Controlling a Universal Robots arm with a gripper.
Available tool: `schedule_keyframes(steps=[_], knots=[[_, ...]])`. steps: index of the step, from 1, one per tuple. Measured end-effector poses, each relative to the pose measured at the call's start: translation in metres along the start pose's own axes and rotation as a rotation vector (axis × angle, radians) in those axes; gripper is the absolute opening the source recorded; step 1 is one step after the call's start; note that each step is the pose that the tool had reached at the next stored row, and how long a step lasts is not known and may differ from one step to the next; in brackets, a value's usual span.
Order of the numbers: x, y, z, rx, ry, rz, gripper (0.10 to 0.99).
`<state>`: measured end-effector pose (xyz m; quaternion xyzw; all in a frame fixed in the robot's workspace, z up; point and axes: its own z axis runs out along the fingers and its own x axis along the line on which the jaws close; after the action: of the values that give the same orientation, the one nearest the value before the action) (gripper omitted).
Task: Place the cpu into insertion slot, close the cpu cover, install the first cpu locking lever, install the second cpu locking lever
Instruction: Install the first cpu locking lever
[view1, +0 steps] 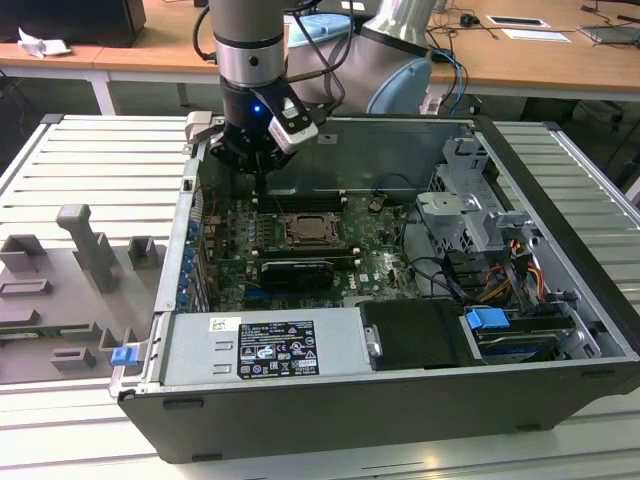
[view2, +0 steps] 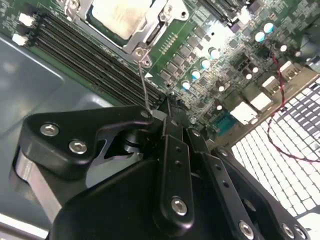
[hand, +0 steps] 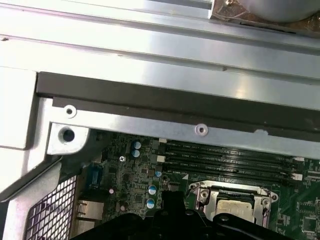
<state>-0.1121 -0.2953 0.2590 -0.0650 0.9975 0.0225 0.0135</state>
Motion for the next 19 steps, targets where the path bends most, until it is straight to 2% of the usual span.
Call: schedule_keyframes(steps=[6, 19], knots=[[-0.0081, -0.0011, 0.0014, 0.0, -0.0005, 0.014, 0.106], [-0.018, -0.0024, 0.0019, 0.001, -0.0007, 0.018, 0.106]])
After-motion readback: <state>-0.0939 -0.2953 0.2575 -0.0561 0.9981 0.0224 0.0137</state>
